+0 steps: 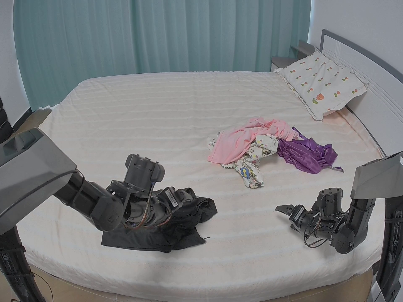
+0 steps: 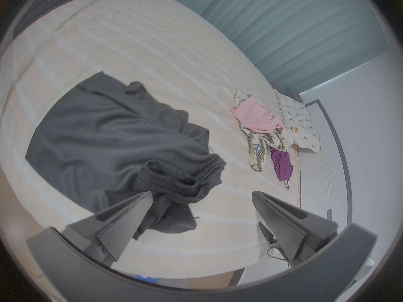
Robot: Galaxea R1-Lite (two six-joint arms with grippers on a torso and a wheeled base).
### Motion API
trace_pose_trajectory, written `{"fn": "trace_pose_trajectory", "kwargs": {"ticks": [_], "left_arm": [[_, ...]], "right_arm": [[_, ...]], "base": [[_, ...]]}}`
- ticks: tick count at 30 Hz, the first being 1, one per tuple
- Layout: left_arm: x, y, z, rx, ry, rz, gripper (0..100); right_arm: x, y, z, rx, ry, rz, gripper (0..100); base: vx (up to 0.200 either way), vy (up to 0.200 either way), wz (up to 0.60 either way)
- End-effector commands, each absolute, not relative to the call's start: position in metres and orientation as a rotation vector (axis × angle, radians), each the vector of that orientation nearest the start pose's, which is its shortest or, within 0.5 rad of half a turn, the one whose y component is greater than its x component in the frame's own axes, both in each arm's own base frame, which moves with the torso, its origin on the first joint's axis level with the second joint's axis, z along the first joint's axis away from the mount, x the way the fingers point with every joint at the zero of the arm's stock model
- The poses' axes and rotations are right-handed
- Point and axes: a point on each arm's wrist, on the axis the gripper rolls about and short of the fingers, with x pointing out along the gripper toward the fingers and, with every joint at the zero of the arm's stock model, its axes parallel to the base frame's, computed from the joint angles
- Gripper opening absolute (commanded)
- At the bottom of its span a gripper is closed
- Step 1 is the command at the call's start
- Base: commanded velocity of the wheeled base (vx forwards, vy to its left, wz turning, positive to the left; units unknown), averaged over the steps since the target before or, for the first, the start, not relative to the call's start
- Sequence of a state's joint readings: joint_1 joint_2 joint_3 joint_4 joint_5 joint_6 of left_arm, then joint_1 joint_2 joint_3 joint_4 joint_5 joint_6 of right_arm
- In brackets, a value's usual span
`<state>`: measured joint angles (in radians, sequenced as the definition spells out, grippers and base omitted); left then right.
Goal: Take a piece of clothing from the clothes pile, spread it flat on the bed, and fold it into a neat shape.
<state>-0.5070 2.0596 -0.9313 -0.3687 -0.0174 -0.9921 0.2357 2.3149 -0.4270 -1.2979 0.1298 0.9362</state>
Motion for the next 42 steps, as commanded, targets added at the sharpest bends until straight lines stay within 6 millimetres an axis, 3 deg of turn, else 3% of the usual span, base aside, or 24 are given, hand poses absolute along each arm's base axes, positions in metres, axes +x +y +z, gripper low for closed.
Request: {"fn": "trace_pose_trajectory", "kwargs": {"ticks": [1, 6, 15, 27, 28, 31, 37, 42], "left_arm": [[0.29, -0.152, 0.054, -0.793, 0.939, -0.055, 100], [0.281, -0.139, 0.047, -0.839, 0.917, -0.029, 100], [0.282, -0.122, 0.054, -0.914, 0.888, -0.015, 100], [0.304, -0.048, 0.046, -1.033, 0.902, -0.008, 100], [0.308, -0.033, 0.039, -1.008, 0.903, -0.04, 100], [0.309, -0.021, 0.036, -1.009, 0.9, -0.077, 100], [0.312, -0.016, 0.033, -1.024, 0.906, -0.084, 100], [0.312, -0.016, 0.033, -1.032, 0.915, -0.104, 100]], "right_arm": [[0.292, 0.08, -0.025, 0.857, 0.721, 0.066, 100], [0.291, 0.082, -0.025, 0.855, 0.726, 0.068, 100], [0.284, 0.091, -0.027, 0.836, 0.753, 0.09, 100], [0.283, 0.105, -0.017, 0.773, 0.65, 0.064, 100], [0.285, 0.11, -0.014, 0.744, 0.633, 0.082, 100], [0.288, 0.122, -0.012, 0.677, 0.623, 0.122, 100], [0.295, 0.145, 0.002, 0.54, 0.609, 0.124, 100], [0.307, 0.184, 0.014, 0.445, 0.644, 0.181, 100]], "base": [[-0.2, 0.0, 0.0], [0.0, 0.0, 0.0], [0.0, 0.0, 0.0], [0.0, 0.183, 0.0], [0.0, 0.2, 0.0], [0.0, 0.2, 0.0], [0.0, 0.2, 0.0], [0.0, 0.2, 0.0]]}}
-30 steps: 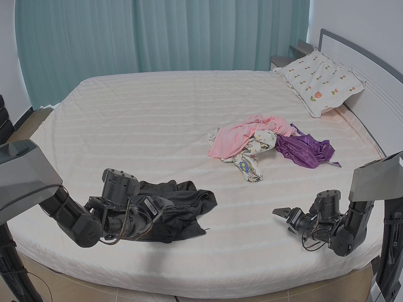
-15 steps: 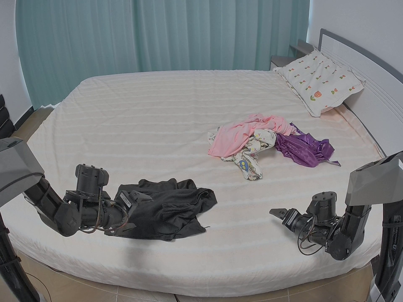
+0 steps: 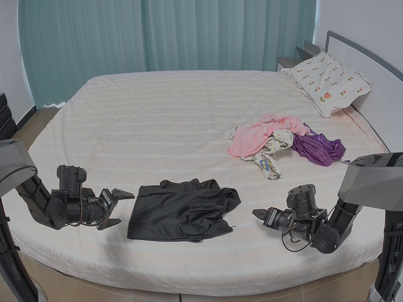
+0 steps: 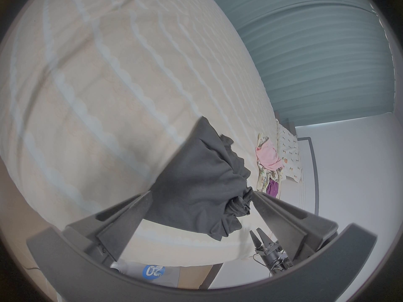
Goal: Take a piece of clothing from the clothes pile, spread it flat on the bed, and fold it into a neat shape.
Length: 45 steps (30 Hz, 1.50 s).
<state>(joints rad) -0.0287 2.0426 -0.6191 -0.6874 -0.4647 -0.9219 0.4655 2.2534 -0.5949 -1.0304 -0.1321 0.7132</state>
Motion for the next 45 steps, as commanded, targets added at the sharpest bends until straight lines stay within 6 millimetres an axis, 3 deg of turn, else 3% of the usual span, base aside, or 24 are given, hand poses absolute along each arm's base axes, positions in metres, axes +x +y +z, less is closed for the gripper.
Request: {"fn": "trace_pose_trajectory", "kwargs": {"ticks": [1, 5, 11, 26, 27, 32, 37, 45], "left_arm": [[0.312, -0.016, 0.033, -1.032, 0.915, -0.104, 100], [0.312, -0.017, 0.032, -1.031, 0.915, -0.105, 100], [0.312, -0.017, 0.032, -1.028, 0.914, -0.105, 100], [0.315, -0.017, 0.032, -1.025, 0.907, -0.1, 100], [0.315, -0.016, 0.032, -1.026, 0.907, -0.098, 100], [0.315, -0.017, 0.031, -1.024, 0.908, -0.1, 100], [0.315, -0.017, 0.031, -1.021, 0.911, -0.099, 100], [0.315, -0.017, 0.031, -1.02, 0.911, -0.1, 100]], "right_arm": [[0.308, 0.192, 0.015, 0.427, 0.649, 0.192, 100], [0.315, 0.219, 0.018, 0.33, 0.622, 0.228, 100], [0.309, 0.25, 0.018, 0.21, 0.647, 0.275, 100], [0.325, 0.25, -0.012, 0.065, 0.643, 0.149, 100], [0.327, 0.248, -0.014, 0.054, 0.648, 0.143, 0], [0.327, 0.244, -0.017, 0.03, 0.655, 0.135, 0], [0.322, 0.236, -0.004, 0.043, 0.647, 0.125, 0], [0.299, 0.195, 0.014, 0.1, 0.687, 0.061, 0]], "base": [[0.0, 0.2, 0.0], [0.0, 0.2, 0.0], [0.0, 0.167, 0.0], [0.0, 0.0, 0.0], [0.0, 0.0, 0.0], [0.0, 0.0, 0.0], [0.0, 0.0, 0.0], [0.0, 0.0, 0.0]]}}
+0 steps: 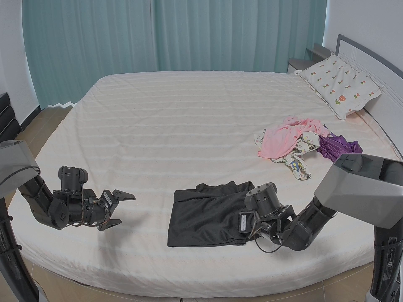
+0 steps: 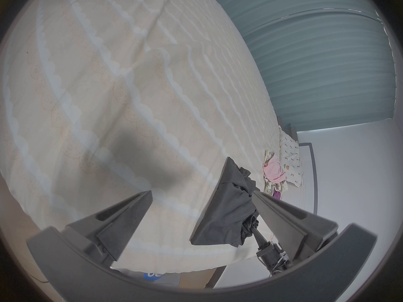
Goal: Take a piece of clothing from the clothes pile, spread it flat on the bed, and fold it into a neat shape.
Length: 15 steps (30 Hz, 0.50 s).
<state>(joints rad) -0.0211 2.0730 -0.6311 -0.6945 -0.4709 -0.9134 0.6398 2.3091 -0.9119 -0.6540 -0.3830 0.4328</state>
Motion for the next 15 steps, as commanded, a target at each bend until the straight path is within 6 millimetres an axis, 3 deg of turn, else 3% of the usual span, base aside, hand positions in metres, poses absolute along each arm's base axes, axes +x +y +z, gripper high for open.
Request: {"fn": "trace_pose_trajectory", "kwargs": {"ticks": [1, 7, 15], "left_arm": [[0.315, -0.017, 0.031, -1.02, 0.911, -0.1, 100], [0.315, -0.017, 0.03, -1.02, 0.911, -0.1, 100], [0.315, -0.017, 0.03, -1.019, 0.911, -0.1, 100]], "right_arm": [[0.296, 0.188, 0.015, 0.109, 0.696, 0.047, 0], [0.276, 0.154, 0.005, 0.123, 0.786, -0.008, 0], [0.276, 0.14, -0.012, 0.139, 0.819, -0.057, 0]], "base": [[0.0, 0.0, 0.0], [0.0, 0.0, 0.0], [0.0, 0.0, 0.0]]}}
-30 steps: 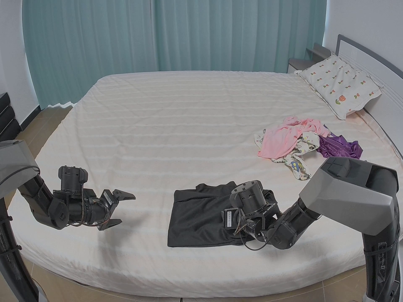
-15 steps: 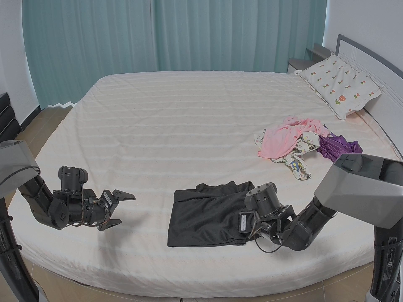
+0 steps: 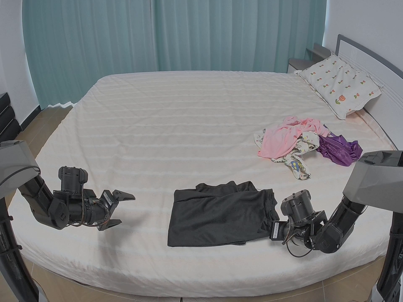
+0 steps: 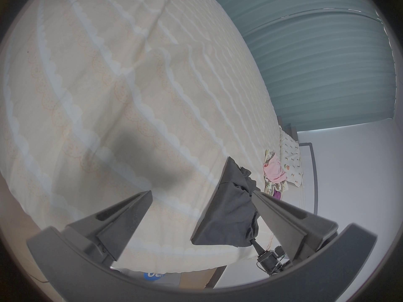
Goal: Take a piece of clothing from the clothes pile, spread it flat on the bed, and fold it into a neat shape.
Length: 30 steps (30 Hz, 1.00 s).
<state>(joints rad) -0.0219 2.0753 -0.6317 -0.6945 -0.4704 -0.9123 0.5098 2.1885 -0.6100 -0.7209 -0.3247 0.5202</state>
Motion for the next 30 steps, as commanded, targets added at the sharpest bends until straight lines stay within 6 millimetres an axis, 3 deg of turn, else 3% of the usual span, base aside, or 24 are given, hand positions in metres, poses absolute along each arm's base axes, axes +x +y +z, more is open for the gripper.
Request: {"fn": "trace_pose_trajectory", "kwargs": {"ticks": [1, 2, 3, 9, 18, 24, 30], "left_arm": [[0.315, -0.017, 0.03, -1.019, 0.911, -0.1, 100], [0.315, -0.017, 0.03, -1.019, 0.911, -0.1, 100], [0.315, -0.017, 0.03, -1.019, 0.911, -0.1, 100], [0.315, -0.017, 0.03, -1.019, 0.911, -0.1, 100], [0.315, -0.017, 0.03, -1.019, 0.911, -0.1, 100], [0.316, -0.017, 0.03, -1.019, 0.911, -0.1, 100], [0.316, -0.017, 0.03, -1.018, 0.91, -0.099, 100]], "right_arm": [[0.278, 0.135, -0.012, 0.138, 0.818, -0.069, 0], [0.28, 0.132, -0.012, 0.144, 0.815, -0.08, 0], [0.282, 0.131, -0.012, 0.149, 0.813, -0.086, 100], [0.279, 0.126, -0.008, 0.181, 0.826, -0.07, 100], [0.307, 0.101, 0.042, 0.372, 0.693, -0.014, 100], [0.344, 0.096, 0.033, 0.42, 0.673, -0.02, 100], [0.39, 0.116, -0.002, 0.485, 0.721, -0.037, 100]], "base": [[0.0, 0.0, 0.0], [0.0, 0.0, 0.0], [0.0, 0.0, 0.0], [0.0, 0.0, 0.0], [0.0, 0.0, 0.0], [0.0, 0.0, 0.0], [0.0, 0.0, 0.0]]}}
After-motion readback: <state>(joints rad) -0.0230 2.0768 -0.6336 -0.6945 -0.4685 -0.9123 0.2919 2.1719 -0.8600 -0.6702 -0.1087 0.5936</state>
